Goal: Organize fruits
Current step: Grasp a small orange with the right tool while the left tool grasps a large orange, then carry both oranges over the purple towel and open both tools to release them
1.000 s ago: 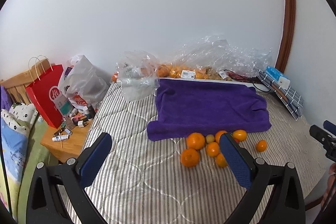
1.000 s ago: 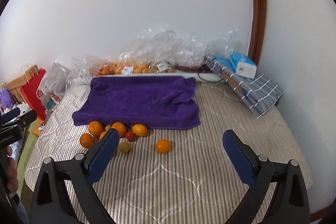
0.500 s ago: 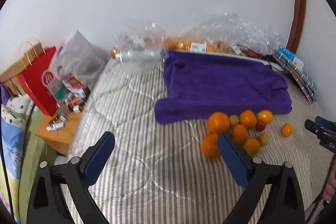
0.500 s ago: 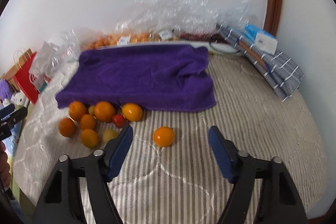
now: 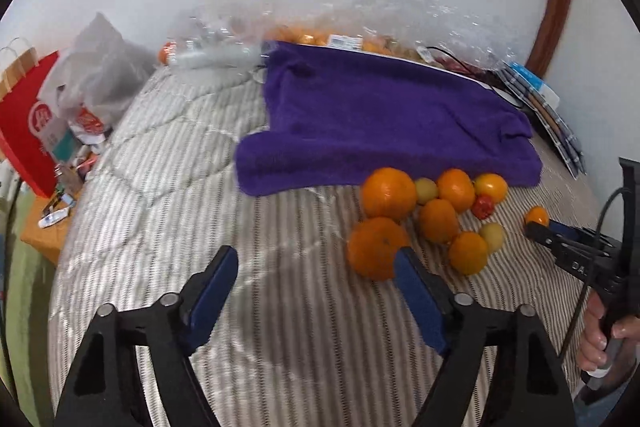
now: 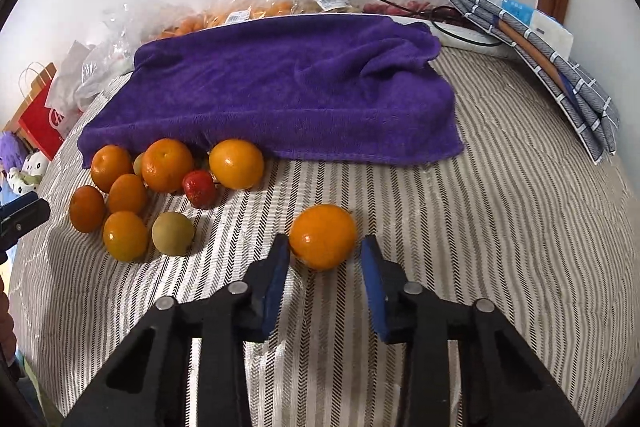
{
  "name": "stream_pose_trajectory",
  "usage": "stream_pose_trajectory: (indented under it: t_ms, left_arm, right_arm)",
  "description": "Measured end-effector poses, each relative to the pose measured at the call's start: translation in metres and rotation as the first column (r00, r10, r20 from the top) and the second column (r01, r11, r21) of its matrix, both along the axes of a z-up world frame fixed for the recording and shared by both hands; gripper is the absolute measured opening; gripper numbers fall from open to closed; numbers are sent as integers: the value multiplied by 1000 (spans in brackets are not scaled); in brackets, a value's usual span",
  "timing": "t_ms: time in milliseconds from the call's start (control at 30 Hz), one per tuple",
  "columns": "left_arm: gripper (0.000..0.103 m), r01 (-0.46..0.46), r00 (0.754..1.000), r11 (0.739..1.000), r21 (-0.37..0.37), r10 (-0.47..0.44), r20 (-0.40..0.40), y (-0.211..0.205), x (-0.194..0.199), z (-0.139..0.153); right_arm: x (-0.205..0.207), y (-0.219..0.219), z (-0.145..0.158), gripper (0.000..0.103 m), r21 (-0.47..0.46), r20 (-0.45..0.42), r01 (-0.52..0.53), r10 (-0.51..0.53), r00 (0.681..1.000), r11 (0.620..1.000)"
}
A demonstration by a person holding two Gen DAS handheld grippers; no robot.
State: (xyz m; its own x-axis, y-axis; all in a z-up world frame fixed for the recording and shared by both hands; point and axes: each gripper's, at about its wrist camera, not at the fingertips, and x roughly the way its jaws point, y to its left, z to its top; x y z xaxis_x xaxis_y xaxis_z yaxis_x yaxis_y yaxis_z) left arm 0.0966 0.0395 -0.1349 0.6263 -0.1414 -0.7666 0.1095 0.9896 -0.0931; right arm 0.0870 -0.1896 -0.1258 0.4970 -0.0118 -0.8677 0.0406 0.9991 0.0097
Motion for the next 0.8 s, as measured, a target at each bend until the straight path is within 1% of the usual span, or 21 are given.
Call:
stream_pose_trajectory:
  t_ms: [133,267,333,400,433,467,500,600,700,800]
  left_arm:
    - [76,38,999,999,-1,-38,-22,-14,6,-7]
    - [70,49,997,999,-7,-49,-53,-22,15,-17]
    - [68,56,996,998,-5,-56,-64,-28,18,-21]
    - [59,63,995,998,-1,-63,-77,-33,20,-25]
    - [56,64,994,998,4,-63,-84,-36,22,-28]
    - [50,63,994,998,11,-62,-88,-38,23,-30]
    - [41,63,993,998,20,-61,-96,-41,24,-33]
    - [40,64,994,997,33,-60,-88,-44,23,-32]
    - [39,74,993,997,10,-72,-89,-41,20,-28]
    - [39,62,995,998,9,-61,-77,-35,17,-18]
  right_arm:
    - [-5,0,2,33,-16,18,-14,14,1000,1000]
    - [-15,-8,10,33,-15,31,-11,12,999,1000]
    - [-20,-13,16,33,-32,42,-1,2,999,999]
    - [-24,-18,20,33,-43,49,9,-7,999,999]
    - [-26,-21,23,33,-43,51,14,-12,999,999]
    - [-28,-23,25,33,-43,53,17,-15,998,999]
    - [-29,-25,27,33,-43,56,20,-18,998,999]
    - [-31,-30,33,33,-46,63,29,-26,998,999]
    - [-31,-32,39,33,-45,72,34,-30,997,998]
    - [-30,-33,46,33,-42,82,36,-32,996,998]
